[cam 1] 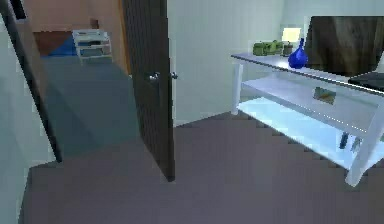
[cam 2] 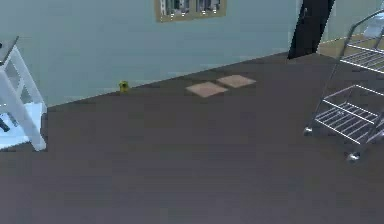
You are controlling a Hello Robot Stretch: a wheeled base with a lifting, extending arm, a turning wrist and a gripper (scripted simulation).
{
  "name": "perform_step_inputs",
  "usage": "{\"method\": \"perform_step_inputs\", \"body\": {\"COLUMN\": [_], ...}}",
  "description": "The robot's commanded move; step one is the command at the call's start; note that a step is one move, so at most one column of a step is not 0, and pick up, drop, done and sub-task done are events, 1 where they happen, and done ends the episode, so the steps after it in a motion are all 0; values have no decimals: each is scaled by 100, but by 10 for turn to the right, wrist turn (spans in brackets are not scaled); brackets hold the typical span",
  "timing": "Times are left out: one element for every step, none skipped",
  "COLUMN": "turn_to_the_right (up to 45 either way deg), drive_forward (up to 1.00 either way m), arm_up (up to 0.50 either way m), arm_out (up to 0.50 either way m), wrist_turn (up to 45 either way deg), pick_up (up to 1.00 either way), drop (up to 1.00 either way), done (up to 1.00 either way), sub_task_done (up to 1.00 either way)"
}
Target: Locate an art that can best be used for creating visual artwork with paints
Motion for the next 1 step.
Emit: {"method": "perform_step_inputs", "body": {"turn_to_the_right": [450], "drive_forward": [0], "arm_up": [0], "arm_out": [0], "wrist_turn": [0], "pick_up": [0], "drop": [0], "done": [0], "sub_task_done": [0]}}
